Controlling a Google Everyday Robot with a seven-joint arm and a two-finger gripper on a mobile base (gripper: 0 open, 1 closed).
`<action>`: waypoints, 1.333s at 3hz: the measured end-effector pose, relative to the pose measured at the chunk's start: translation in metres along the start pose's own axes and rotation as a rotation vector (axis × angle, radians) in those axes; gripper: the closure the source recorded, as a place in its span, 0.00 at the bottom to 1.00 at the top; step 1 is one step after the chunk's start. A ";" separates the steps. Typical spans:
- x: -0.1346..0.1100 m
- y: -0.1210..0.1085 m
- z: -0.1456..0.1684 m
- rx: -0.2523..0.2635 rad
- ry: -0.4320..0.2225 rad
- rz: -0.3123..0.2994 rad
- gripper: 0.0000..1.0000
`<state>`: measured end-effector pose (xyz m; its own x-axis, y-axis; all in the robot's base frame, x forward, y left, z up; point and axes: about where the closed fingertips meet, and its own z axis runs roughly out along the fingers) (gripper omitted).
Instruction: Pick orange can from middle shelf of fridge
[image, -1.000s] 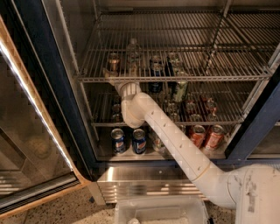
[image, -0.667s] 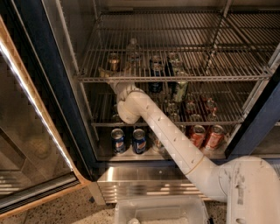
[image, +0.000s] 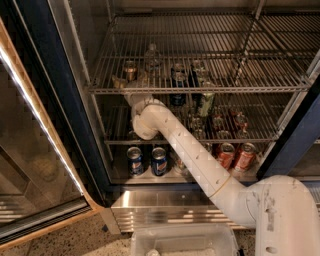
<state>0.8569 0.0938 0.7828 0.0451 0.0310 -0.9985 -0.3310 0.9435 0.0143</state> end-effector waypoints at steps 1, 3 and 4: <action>0.001 0.000 0.001 0.001 0.002 -0.001 0.33; 0.006 -0.005 0.003 0.029 0.010 0.003 0.33; 0.004 -0.017 0.034 0.029 0.024 -0.006 0.33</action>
Offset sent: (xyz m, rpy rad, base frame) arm 0.0034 -0.0037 -0.0057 -0.0039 0.0092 -0.0286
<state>0.8946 0.0889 0.7806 0.0241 0.0181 -0.9995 -0.3032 0.9529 0.0099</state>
